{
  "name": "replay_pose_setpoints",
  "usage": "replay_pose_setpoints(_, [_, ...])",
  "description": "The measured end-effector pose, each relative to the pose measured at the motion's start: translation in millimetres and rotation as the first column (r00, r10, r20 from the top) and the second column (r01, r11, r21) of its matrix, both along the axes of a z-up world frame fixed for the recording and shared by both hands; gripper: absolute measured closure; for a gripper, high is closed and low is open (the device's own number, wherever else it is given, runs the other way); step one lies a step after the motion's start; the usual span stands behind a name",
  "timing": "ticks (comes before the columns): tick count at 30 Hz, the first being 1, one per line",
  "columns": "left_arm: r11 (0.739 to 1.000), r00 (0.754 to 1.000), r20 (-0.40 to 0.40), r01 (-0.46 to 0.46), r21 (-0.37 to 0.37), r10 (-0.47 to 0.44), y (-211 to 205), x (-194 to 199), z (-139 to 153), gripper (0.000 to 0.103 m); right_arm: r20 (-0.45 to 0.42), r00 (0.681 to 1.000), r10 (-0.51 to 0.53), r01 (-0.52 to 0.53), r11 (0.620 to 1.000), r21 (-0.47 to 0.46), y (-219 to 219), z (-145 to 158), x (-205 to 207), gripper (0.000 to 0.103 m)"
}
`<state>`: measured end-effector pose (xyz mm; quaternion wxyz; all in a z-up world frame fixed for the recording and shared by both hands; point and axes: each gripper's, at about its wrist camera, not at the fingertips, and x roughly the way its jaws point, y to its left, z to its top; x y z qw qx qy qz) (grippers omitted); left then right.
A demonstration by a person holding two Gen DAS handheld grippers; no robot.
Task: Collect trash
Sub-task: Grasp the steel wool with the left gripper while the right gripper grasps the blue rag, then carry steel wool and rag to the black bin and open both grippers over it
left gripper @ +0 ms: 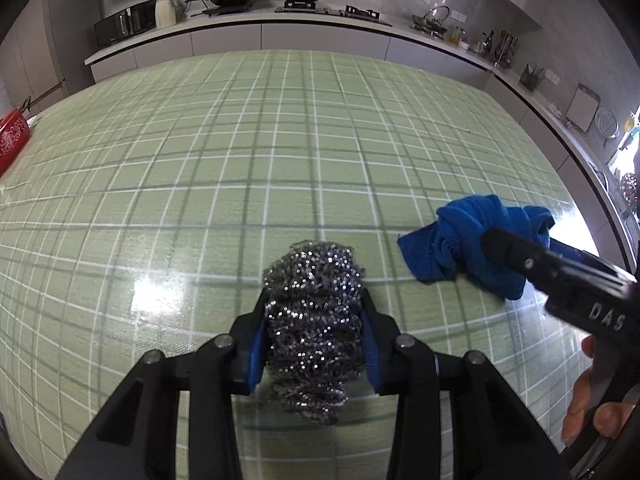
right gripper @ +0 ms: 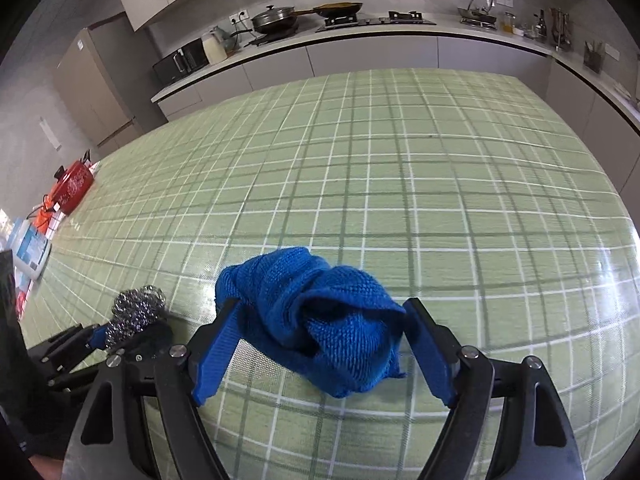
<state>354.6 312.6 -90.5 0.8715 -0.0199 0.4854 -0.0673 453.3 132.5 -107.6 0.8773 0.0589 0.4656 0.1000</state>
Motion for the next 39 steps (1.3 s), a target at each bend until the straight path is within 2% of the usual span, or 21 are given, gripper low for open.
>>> replay_pose_setpoints(2, [1.0,1.0,0.001,-0.003,0.001,0.003,0,2,0,0.062,0.0,1.0,0.006,-0.006,1.0,-0.007,3,-3,0,0.022])
replay_pose_setpoints(3, [1.0,1.0,0.001,-0.004,0.002,0.004,-4,7,1,0.062,0.001,1.0,0.01,-0.01,1.0,-0.009,5,-4,-1,0.026])
replay_pose_setpoints(5, [1.0,1.0,0.004,-0.009,0.002,0.009,-5,9,1,0.062,-0.006,1.0,0.028,-0.028,1.0,-0.002,7,-8,-2,0.038])
replay_pose_setpoints(6, [1.0,1.0,0.004,-0.009,0.003,0.009,-5,12,2,0.062,-0.011,0.999,0.035,-0.035,0.999,0.002,8,-9,-1,0.051])
replay_pose_setpoints(7, [1.0,1.0,0.004,-0.008,0.004,0.008,-6,13,2,0.062,-0.019,0.999,0.046,-0.046,0.999,0.004,11,-11,-1,0.059])
replay_pose_setpoints(12, [1.0,1.0,0.008,-0.008,0.002,0.008,-6,15,3,0.063,-0.008,0.998,0.063,-0.063,0.998,-0.022,21,-9,-9,0.069])
replay_pose_setpoints(19, [1.0,0.999,0.04,0.008,-0.015,-0.008,-5,11,15,0.064,0.024,0.999,0.021,-0.021,1.0,-0.009,10,9,-28,0.071])
replay_pose_setpoints(26, [0.996,0.994,0.076,0.083,-0.038,-0.08,-18,5,31,0.064,0.055,0.996,-0.069,0.069,0.998,-0.013,-8,31,-61,0.071])
replay_pose_setpoints(33, [0.986,0.982,0.109,0.159,-0.056,-0.153,-60,-7,42,0.064,0.077,0.985,-0.152,0.154,0.988,-0.023,-54,48,-101,0.071])
replay_pose_setpoints(39, [0.983,0.975,0.133,0.183,-0.033,-0.177,-116,-27,50,0.064,0.095,0.978,-0.183,0.18,0.983,0.037,-121,54,-133,0.071])
